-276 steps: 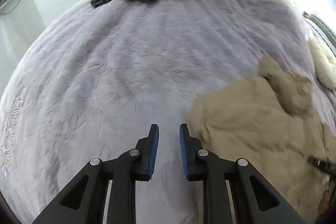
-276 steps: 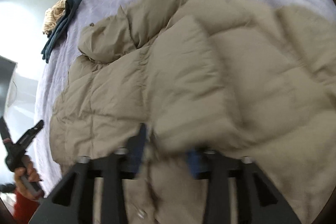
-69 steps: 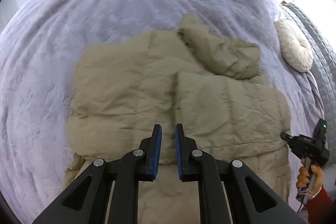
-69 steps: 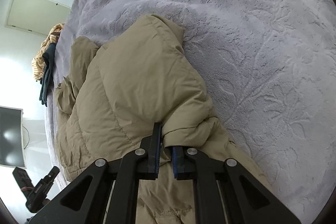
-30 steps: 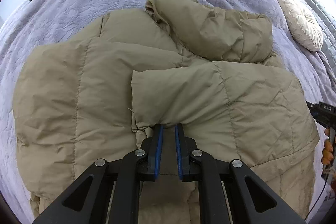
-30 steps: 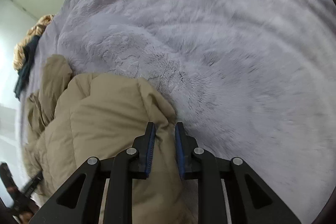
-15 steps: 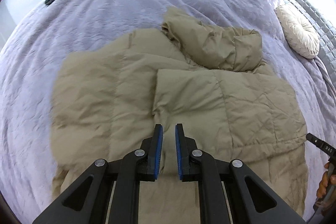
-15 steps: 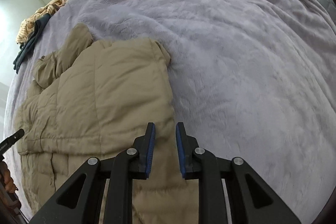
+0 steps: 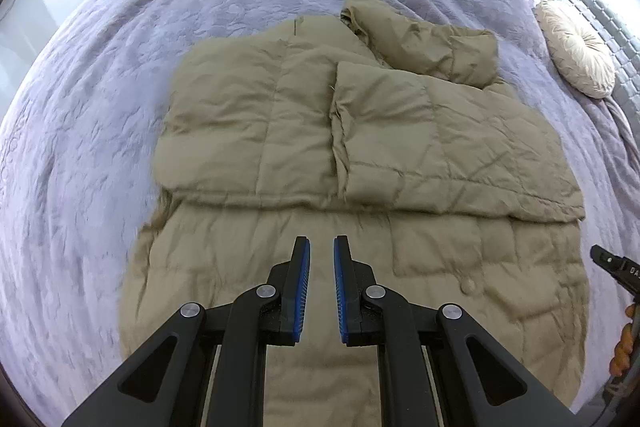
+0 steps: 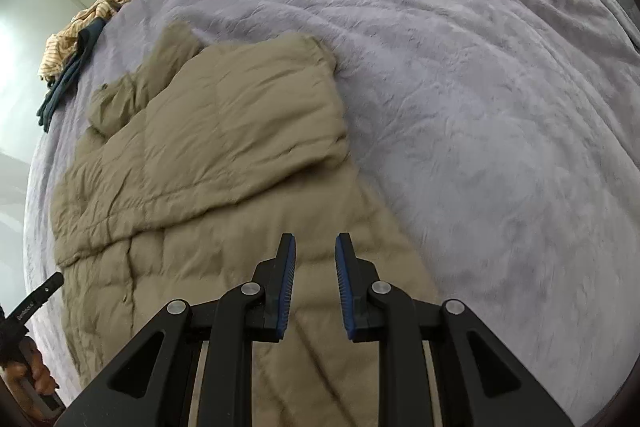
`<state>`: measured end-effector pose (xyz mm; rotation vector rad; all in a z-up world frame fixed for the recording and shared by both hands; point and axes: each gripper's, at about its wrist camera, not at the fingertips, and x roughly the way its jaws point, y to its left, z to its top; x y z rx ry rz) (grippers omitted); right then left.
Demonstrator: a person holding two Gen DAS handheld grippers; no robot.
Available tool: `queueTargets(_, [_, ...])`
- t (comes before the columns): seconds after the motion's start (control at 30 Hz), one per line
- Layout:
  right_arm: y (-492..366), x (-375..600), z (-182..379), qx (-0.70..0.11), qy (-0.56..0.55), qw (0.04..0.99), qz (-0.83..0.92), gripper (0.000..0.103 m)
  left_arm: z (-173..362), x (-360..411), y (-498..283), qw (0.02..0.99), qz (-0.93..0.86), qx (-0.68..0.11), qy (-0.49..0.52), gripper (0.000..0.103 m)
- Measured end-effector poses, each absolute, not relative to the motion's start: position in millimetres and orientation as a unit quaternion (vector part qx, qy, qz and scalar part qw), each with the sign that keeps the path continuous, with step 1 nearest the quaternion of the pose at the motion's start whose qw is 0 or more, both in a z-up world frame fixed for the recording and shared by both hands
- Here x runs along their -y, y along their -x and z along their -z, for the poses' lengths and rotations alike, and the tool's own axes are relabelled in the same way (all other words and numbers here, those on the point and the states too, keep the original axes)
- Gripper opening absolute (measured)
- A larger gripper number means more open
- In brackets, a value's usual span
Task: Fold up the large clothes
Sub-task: 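Release the jacket and lift both tools away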
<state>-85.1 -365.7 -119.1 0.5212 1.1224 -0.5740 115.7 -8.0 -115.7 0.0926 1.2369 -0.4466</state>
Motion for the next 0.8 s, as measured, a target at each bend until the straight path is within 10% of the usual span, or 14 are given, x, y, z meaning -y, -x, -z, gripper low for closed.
queueTargets(0.57, [123.3, 275.3, 113.3, -0.56, -0.291, 0.747, 0.21, 0.023, 88.0, -29.2, -45.4, 0.758, 0.232, -0.608, -0.046, 0.014])
queueTargets(0.63, [127.5, 265.7, 112.7, -0.567, -0.293, 0.742, 0.205, 0.023, 85.7, -34.8, -37.9, 0.752, 0.233, -0.615, -0.044, 0.036])
queueTargets(0.67, [128.8, 261.6, 111.9, -0.57, -0.292, 0.741, 0.203, 0.023, 83.7, -38.6, -34.4, 0.752, 0.228, -0.617, -0.043, 0.082])
queueTargets(0.7, [130.3, 256.9, 111.3, -0.574, -0.29, 0.739, 0.2, 0.023, 80.6, -42.9, -31.5, 0.756, 0.223, -0.614, -0.038, 0.099])
queueTargets(0.8, [135.4, 245.6, 109.4, -0.583, -0.287, 0.735, 0.193, 0.023, 69.9, -50.8, -22.4, 0.759, 0.235, -0.606, -0.038, 0.099])
